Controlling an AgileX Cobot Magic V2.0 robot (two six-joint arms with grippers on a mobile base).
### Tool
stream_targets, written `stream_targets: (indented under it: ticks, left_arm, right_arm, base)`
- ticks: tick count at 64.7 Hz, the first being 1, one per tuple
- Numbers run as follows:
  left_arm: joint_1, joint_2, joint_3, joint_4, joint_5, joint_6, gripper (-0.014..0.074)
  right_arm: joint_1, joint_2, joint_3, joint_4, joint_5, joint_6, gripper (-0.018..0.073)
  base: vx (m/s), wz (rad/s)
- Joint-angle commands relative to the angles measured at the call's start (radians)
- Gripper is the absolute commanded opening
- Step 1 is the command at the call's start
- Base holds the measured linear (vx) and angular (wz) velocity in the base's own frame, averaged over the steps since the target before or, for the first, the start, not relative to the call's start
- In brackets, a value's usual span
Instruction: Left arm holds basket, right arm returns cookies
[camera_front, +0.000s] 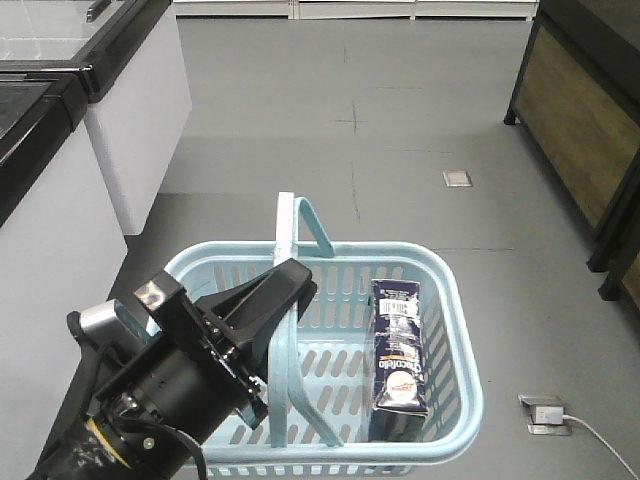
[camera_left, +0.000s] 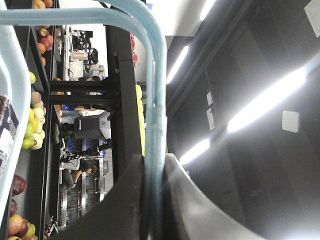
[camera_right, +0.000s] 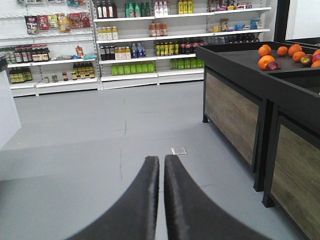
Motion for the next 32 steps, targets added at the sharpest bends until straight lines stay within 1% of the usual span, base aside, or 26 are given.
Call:
stream_targets:
  ticks: [1, 16, 32]
  left_arm:
    - [-0.006, -0.035, -0.025, -0.011, -0.281, -0.007, -0.0003]
    - [-0.006, -0.035, -0.025, -0.055, -0.271, -0.029, -0.0003]
    - [-0.006, -0.035, -0.025, -0.054, -0.25, -0.03, -0.0003]
  right_arm:
    - [-0.006, -0.006, 0.018, -0.005, -0.068, -0.007, -0.0006]
    - [-0.006, -0.006, 0.018, -0.005, -0.068, -0.007, -0.0006]
    - [-0.006, -0.006, 0.018, -0.005, -0.068, -0.007, -0.0006]
  base:
    - [0.0, 0.0]
    - [0.0, 0.0]
    - [0.0, 0.0]
